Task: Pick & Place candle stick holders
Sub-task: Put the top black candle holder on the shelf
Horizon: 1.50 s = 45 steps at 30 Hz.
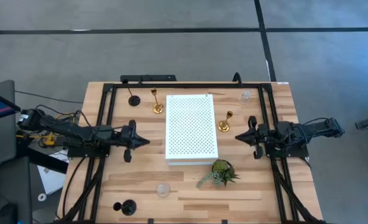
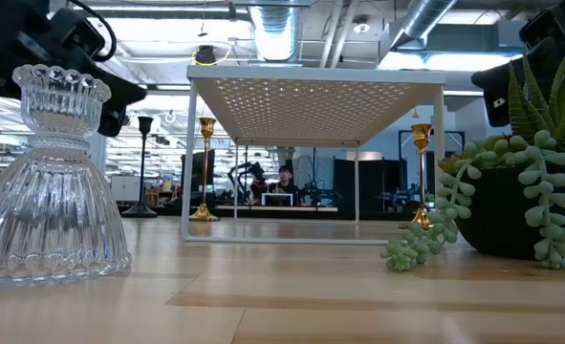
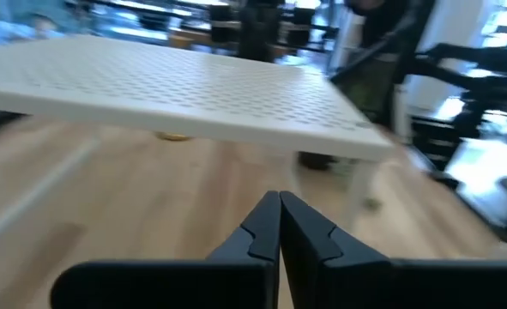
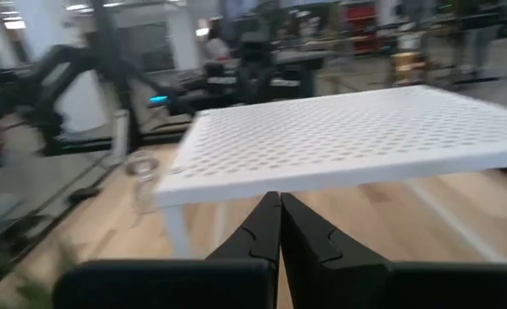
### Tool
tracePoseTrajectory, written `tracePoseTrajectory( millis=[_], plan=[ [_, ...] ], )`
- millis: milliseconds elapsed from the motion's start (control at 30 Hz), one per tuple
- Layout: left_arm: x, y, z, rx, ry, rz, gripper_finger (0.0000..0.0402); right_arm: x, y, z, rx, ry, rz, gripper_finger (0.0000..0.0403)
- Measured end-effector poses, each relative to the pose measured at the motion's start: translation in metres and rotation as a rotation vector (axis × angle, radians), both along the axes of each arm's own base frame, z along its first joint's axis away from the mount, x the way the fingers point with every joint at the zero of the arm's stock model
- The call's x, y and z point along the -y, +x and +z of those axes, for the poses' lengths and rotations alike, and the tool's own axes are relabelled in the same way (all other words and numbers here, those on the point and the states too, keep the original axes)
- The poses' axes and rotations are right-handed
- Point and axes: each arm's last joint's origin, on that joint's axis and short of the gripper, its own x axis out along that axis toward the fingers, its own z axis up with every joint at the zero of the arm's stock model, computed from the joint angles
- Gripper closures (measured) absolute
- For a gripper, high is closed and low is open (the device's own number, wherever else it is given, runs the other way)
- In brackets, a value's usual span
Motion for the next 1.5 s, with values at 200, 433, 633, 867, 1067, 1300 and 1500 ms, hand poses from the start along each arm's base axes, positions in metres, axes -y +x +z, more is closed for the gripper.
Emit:
tracePoseTrajectory(
  millis=[200, 433, 633, 867, 1067, 1300, 1500],
  plan=[
    [-0.004, 0.0, -0.001, -0.01, 0.023, 0.138, 0.0396, 0.002, 0.0, 0.0, 0.001, -0.04, -0.052, 0.0402],
    [-0.01, -0.001, -0.001, -0.029, 0.105, 0.293, 0.0397, 0.002, 0.0, 0.0, 0.001, -0.04, -0.052, 0.0402],
    [-0.019, 0.0, 0.007, -0.012, 0.096, 0.39, 0.0398, 0.002, 0.0, 0.0, 0.001, -0.04, -0.052, 0.0402],
    [-0.023, 0.004, 0.042, 0.033, 0.162, 0.389, 0.0398, 0.002, 0.0, 0.0, 0.0, -0.041, -0.053, 0.0402],
    [-0.032, 0.001, 0.042, -0.168, 0.198, 0.619, 0.0398, 0.002, 0.0, 0.0, 0.0, -0.041, -0.053, 0.0402],
    [-0.036, -0.005, 0.05, -0.301, 0.181, 0.708, 0.0398, 0.002, 0.0, 0.0, -0.001, -0.041, -0.053, 0.0402],
    [-0.037, -0.026, 0.063, -0.355, 0.131, 0.735, 0.0398, 0.002, 0.0, 0.0, -0.001, -0.041, -0.053, 0.0402]
  ],
)
